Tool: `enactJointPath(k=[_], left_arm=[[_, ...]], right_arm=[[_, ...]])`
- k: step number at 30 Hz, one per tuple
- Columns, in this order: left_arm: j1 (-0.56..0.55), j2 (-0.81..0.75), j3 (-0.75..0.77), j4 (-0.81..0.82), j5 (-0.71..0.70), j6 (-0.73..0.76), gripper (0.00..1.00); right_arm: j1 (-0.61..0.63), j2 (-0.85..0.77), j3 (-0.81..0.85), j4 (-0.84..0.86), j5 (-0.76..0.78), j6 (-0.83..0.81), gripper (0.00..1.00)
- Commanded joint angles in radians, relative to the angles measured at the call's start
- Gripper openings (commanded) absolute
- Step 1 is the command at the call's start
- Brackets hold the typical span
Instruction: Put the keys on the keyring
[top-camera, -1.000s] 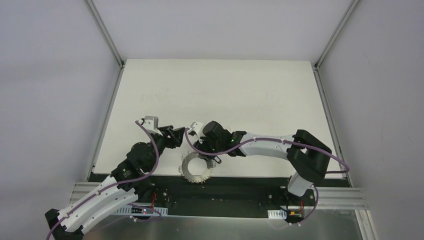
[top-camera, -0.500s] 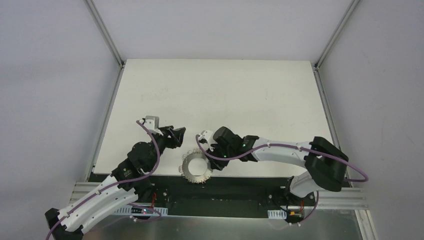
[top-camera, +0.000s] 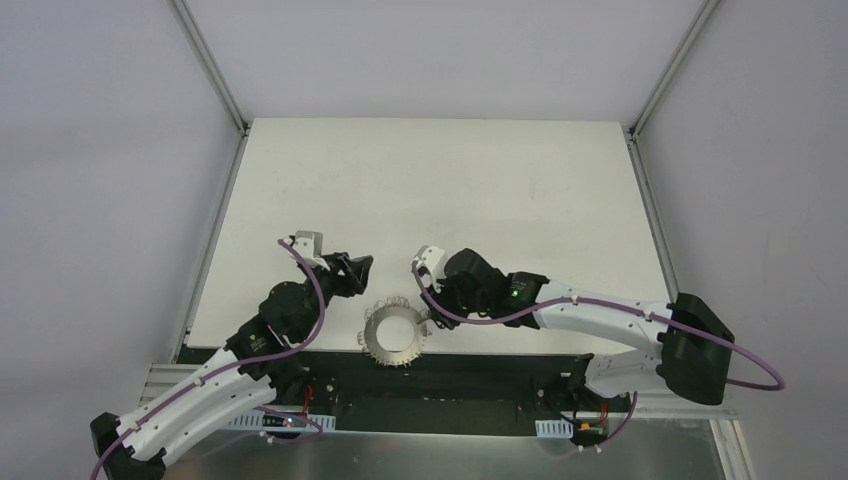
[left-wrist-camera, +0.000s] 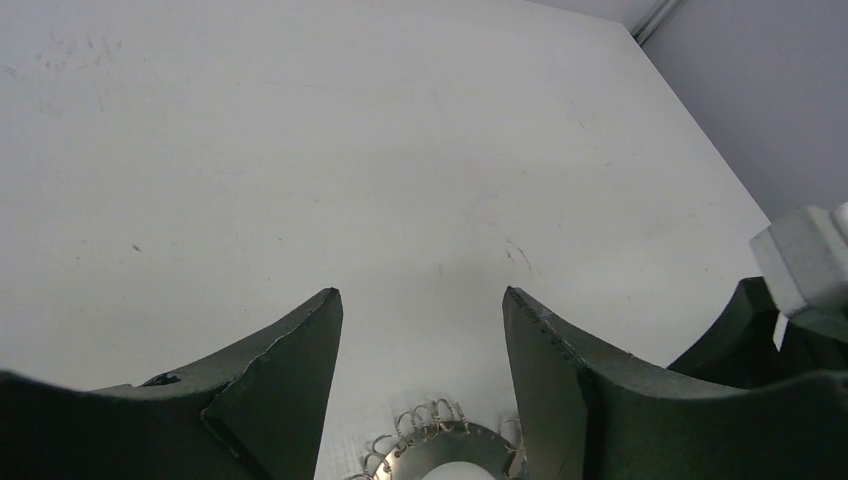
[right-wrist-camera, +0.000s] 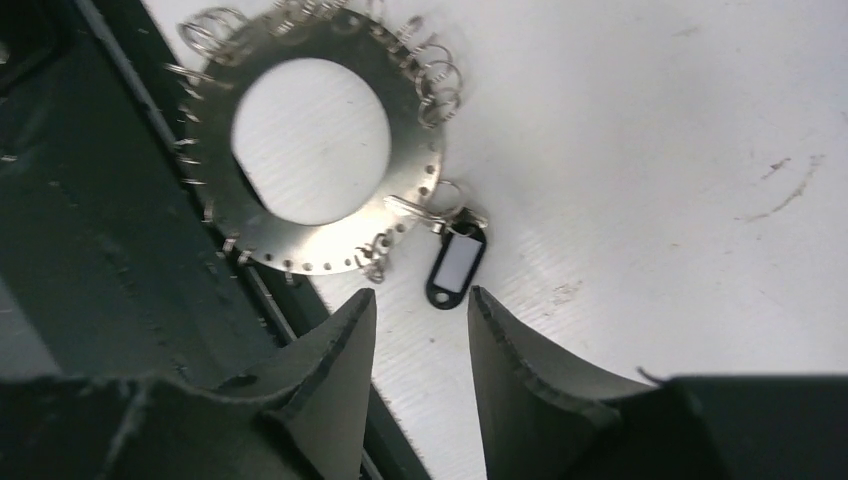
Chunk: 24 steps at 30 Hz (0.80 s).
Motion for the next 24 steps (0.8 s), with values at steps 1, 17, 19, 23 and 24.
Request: enactJointPath(k=[1, 17, 19, 23, 24], left_arm=[[-0.006, -0.01, -0.003, 0.021, 0.014, 0.01, 0.59], [-0.007, -0.11, 0.055, -0.147, 0.115, -0.034, 0.59], [-0.006, -0.114, 0.06, -0.162, 0.137, -0.033, 0.59], [-0.007, -0.127, 0.071, -0.181, 0.167, -0.034, 0.59], [-0.006, -0.134, 0.068, -0.183, 0.17, -0.035, 0.59]], right_arm=[[0.005, 0.057, 0.03, 0.046, 0.12, -0.11, 0.44], [0.124, 0.152, -0.062, 0.192, 0.28, -0.71, 0.53], [0.143, 0.163, -0.072, 0.196, 0.302, -0.744, 0.54], [0.185, 0.179, -0.094, 0.234, 0.397, -0.86, 0.53], [0.192, 0.178, -0.1, 0.239, 0.408, -0.881, 0.53]])
